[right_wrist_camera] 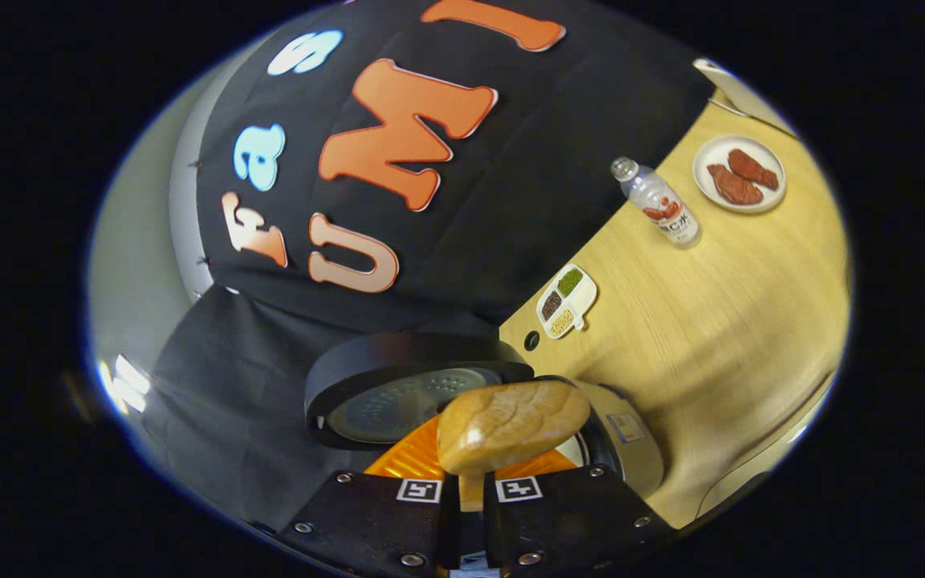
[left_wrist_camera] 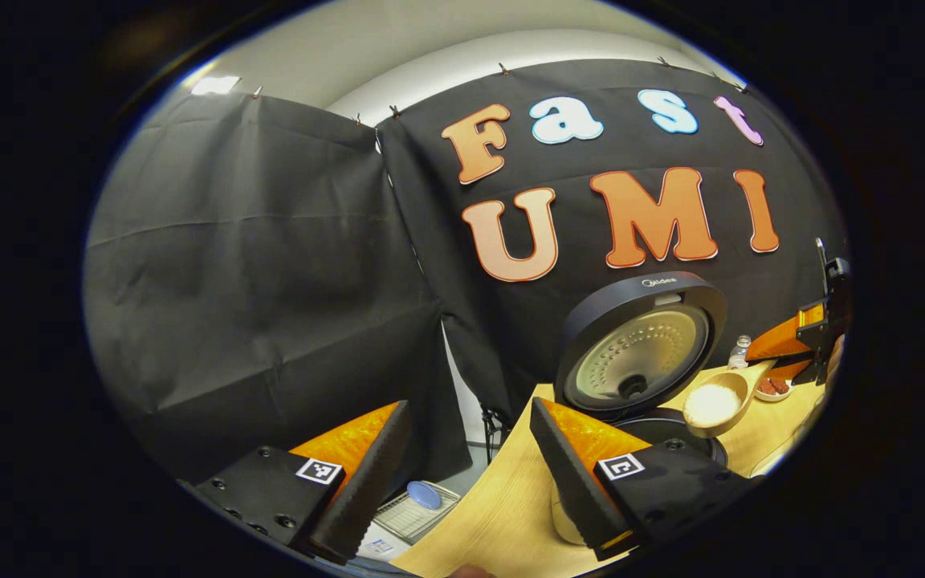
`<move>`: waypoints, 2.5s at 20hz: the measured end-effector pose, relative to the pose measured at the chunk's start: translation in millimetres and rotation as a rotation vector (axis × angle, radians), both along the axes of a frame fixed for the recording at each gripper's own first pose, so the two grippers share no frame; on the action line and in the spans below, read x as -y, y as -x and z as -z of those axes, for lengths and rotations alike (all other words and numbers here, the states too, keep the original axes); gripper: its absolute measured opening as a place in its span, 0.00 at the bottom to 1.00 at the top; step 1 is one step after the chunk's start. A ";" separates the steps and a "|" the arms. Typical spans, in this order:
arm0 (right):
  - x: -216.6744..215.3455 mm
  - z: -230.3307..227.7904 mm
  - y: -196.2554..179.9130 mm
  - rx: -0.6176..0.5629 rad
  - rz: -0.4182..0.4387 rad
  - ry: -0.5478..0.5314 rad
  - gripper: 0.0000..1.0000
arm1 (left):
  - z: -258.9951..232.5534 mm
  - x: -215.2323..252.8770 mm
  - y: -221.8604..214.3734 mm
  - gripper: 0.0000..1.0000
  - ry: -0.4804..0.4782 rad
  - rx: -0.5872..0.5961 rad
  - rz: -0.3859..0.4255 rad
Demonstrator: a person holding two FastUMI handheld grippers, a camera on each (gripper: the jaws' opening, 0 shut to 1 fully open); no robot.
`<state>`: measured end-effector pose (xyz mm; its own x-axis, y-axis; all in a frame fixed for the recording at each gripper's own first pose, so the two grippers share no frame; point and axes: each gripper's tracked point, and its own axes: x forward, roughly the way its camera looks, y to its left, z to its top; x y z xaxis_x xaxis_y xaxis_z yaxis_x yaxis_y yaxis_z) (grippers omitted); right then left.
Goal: Close the left gripper, press the button to open the rice cooker; take a wooden spoon from the chopstick holder with the right hand, scoop a spoonful of rice and pour it into the rice cooker, then put the wooden spoon back into the chopstick holder.
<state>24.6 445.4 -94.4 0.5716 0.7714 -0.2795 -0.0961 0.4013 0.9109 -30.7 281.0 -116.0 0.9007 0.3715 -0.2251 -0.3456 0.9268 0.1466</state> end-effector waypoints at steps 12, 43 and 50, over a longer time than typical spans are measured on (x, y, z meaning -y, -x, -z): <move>-22.6 -15.6 -3.0 0.321 -0.011 0.299 0.11 | 13.8 -22.2 10.3 1.00 0.022 -0.039 -0.021; -78.0 -65.9 40.3 1.074 -0.211 0.689 0.09 | 44.9 -54.3 41.4 1.00 0.062 -0.099 -0.106; -36.4 -78.2 34.1 0.944 -0.156 0.561 0.09 | 40.4 -39.2 42.6 1.00 0.070 -0.097 -0.110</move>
<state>-9.5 481.8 -16.2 0.6470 0.7537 -0.1154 -0.7410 0.6572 0.1381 -73.2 320.2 -156.3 0.8279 0.4472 -0.3385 -0.4333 0.8932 0.1204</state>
